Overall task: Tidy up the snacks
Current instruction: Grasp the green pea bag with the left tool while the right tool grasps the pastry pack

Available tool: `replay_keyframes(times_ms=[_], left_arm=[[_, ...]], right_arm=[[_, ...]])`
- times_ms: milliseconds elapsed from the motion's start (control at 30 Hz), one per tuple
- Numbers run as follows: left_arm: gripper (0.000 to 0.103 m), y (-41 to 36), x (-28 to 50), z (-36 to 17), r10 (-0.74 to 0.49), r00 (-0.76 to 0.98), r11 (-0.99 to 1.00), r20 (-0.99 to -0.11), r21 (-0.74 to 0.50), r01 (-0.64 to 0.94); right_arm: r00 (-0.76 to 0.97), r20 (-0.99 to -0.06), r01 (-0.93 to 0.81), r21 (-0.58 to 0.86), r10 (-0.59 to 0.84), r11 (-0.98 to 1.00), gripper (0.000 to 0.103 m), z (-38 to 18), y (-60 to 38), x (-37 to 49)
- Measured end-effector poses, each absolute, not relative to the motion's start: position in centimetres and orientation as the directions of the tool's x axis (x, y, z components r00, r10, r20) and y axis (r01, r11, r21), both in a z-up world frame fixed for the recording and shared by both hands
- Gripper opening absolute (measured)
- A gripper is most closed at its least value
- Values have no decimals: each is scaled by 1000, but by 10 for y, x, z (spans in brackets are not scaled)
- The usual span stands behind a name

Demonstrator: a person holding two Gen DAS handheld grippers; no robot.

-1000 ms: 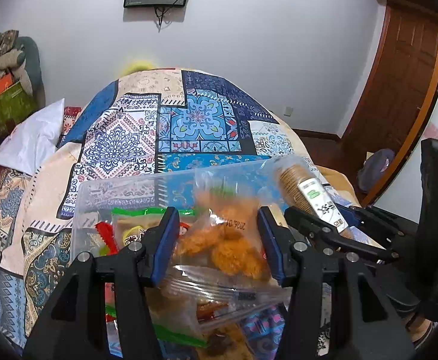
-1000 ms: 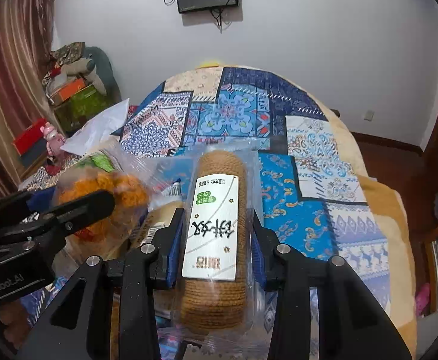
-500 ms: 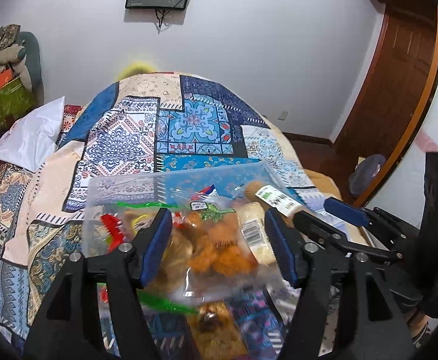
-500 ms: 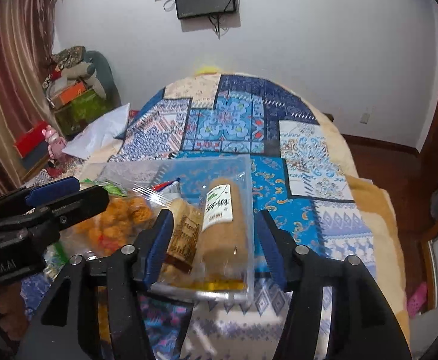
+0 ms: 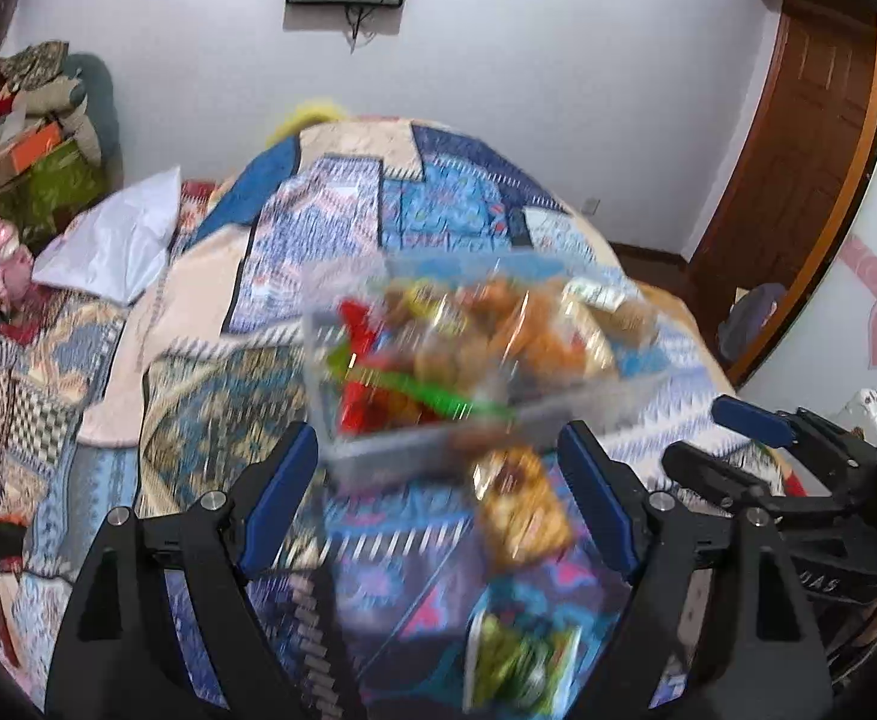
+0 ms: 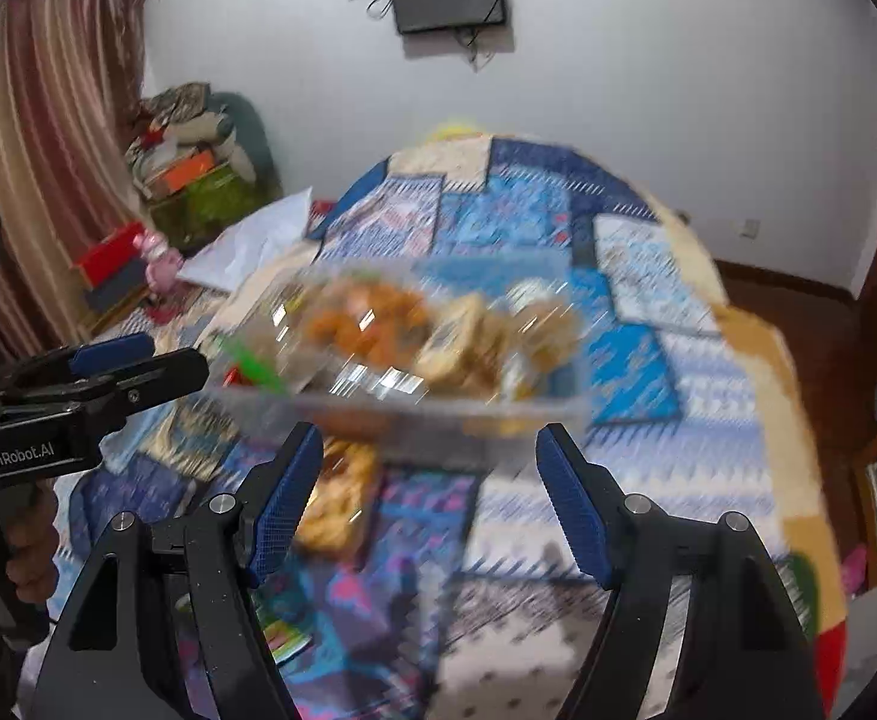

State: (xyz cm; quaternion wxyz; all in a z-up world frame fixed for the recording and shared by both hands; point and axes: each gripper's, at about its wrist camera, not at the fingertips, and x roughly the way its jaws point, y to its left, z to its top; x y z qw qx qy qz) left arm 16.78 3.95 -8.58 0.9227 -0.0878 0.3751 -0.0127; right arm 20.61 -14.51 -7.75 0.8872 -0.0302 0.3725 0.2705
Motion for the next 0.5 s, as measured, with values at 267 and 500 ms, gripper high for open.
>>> replay_keyframes(times_ms=[267,500], left_arm=[[82,59,147,-119,-81,669,982,-739,-173,-73],[82,67,139,-142,-64,640,986,-766,-147,-77]], right_arm=[[481,-755,-537,148,446,830,71,-122,-98,206],[422,-800,-546,150,426,824,71,-148,-70,221]])
